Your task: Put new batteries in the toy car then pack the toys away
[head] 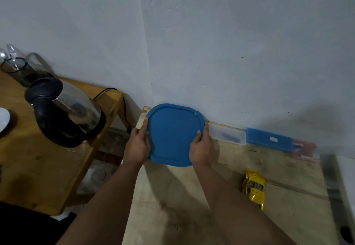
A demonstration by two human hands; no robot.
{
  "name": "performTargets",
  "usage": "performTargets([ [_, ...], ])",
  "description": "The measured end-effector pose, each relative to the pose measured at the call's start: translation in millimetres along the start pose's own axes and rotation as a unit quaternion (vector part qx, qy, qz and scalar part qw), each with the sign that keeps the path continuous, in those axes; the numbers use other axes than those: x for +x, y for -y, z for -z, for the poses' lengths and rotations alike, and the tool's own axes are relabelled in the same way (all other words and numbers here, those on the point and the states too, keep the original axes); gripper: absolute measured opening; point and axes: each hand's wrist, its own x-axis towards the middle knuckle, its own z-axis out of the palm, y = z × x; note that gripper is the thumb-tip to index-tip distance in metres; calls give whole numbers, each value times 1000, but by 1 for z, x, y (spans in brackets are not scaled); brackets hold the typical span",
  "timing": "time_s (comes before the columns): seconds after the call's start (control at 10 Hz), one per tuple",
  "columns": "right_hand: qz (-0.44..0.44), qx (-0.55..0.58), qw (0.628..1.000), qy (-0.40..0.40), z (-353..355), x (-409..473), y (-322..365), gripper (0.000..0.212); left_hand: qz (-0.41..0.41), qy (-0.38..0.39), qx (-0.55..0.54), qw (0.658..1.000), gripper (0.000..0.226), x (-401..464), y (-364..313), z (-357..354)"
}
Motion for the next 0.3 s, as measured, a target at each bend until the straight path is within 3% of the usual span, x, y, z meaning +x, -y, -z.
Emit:
performTargets([
  [0.1, -4, 15, 1000, 3, 1, -4, 0, 50, 2, 12, 26, 1000, 56, -5, -2, 2],
  [0.3, -37, 39, 989, 140, 34, -2, 5, 62, -11, 95, 173, 980, 66, 1, -26, 34],
])
